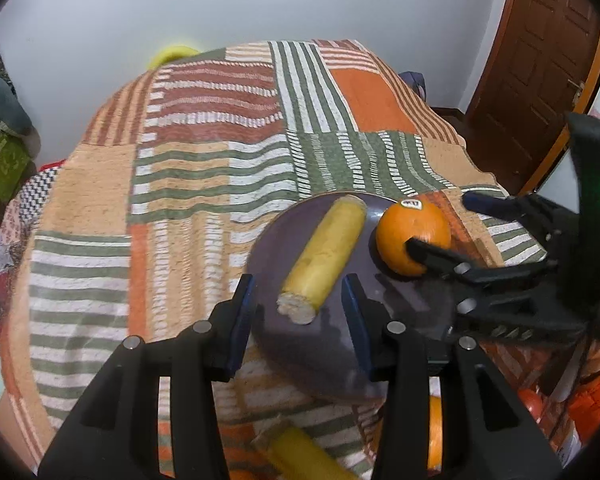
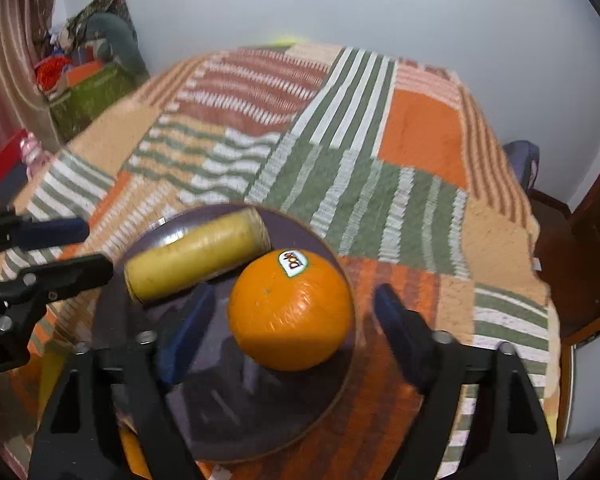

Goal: Organize fruits
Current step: 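Open both tools to release the cob and orange on the plate, then grasp the second yellow corn cob with the left tool while the right tool grasps another orange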

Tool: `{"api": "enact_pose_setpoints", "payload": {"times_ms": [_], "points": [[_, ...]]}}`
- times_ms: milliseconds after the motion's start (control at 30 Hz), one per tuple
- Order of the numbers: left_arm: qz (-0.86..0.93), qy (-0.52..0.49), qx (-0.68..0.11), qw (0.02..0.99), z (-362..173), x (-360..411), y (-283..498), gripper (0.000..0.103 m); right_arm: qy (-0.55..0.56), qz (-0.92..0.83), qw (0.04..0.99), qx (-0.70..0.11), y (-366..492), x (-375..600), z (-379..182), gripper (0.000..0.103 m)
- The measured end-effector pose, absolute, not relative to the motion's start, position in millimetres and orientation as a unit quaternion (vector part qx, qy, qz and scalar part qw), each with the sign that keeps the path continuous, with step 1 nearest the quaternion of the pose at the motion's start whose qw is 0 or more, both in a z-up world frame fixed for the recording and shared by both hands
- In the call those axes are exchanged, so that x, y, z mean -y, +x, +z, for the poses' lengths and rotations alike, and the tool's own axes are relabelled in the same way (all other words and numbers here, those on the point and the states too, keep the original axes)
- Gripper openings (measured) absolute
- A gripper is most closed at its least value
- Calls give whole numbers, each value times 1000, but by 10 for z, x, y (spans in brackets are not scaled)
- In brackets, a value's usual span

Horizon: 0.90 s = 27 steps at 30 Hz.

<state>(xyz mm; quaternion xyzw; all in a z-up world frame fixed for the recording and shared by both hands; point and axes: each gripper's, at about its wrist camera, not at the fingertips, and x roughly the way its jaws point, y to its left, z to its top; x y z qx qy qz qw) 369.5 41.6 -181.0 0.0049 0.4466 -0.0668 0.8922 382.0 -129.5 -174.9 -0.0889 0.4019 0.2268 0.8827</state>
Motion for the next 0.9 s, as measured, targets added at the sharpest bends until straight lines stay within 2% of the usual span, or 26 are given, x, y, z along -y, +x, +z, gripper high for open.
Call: {"api": "enact_pose_setpoints", "payload": {"times_ms": [100, 267, 467, 567, 900], "points": [[-63, 1, -440, 896, -1706, -471, 3549, 44, -78, 227, 887, -395, 3733, 1350, -1618, 86], [-47, 4, -419, 907, -1517, -541, 3259, 59, -68, 227, 893, -382, 3505, 1419, -1434, 86], [-36, 13, -417, 908, -1436, -601, 2925, 61, -59, 233, 898, -369, 3177, 1463, -1285, 86], [-34, 12, -418, 908, -1440, -619, 2748, 65, -60, 238, 897, -367, 3001, 1458, -1262, 86], [-37, -2, -446, 894, -1668, -647, 2395, 67, -61, 256, 883, -389, 2549, 1355, -1505, 86]]}}
